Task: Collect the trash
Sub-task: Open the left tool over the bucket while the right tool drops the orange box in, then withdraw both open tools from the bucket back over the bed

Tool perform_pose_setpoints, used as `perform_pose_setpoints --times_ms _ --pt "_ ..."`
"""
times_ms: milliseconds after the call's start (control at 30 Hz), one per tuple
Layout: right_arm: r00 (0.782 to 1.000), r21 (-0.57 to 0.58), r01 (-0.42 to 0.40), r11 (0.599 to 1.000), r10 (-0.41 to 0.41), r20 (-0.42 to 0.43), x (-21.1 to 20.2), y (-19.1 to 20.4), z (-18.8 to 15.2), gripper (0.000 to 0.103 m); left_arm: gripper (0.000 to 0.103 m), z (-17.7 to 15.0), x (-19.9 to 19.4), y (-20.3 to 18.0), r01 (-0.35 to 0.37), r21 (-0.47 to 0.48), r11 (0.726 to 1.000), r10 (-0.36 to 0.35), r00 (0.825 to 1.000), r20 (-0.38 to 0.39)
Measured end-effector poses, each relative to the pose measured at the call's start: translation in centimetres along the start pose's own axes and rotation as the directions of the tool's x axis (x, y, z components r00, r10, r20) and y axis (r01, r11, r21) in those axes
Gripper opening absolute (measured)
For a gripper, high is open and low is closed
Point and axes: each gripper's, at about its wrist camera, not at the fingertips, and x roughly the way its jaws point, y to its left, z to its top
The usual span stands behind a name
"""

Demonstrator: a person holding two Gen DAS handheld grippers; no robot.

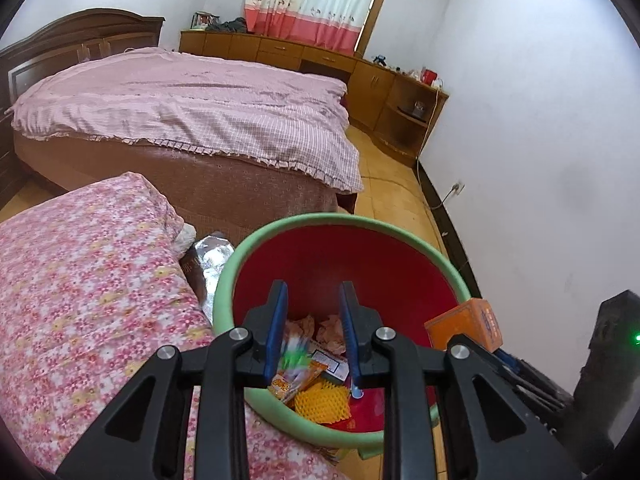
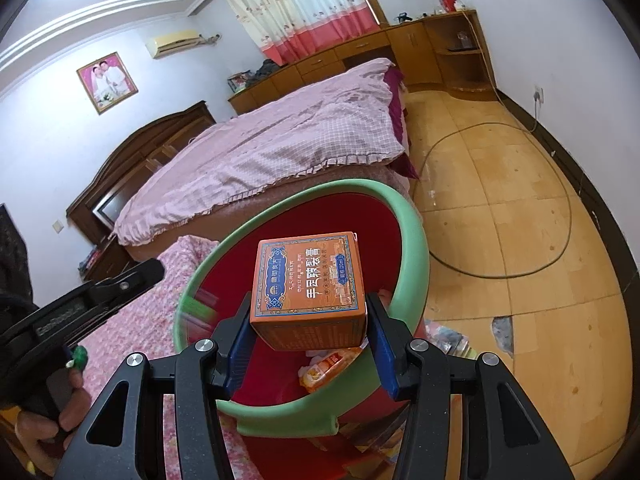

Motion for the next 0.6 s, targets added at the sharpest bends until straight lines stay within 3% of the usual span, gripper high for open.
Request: perform_pose_setpoints --times_ms 100,367,600 --pt "1.000 -0.008 0.002 1.000 -0.002 -0.005 0.3 0.0 -0.2 0.053 0.037 -0.3 0.8 0.0 -0.027 0.004 1.000 0.027 0.999 -0.024" --pt "1.000 -0.020 -0.004 1.000 0.004 -0.020 1.3 0.5 -0.1 0.055 0.047 -0.9 1.0 1.6 -0.089 -0.039 0.995 0.087 0.995 -0.056" --pt "0.999 -0.024 -0.018 1.000 0.017 -0.027 1.2 0.9 -0.1 0.066 0.054 -1.5 -0.3 2.4 -0.123 -0.054 0.991 0.120 0.991 -0.059"
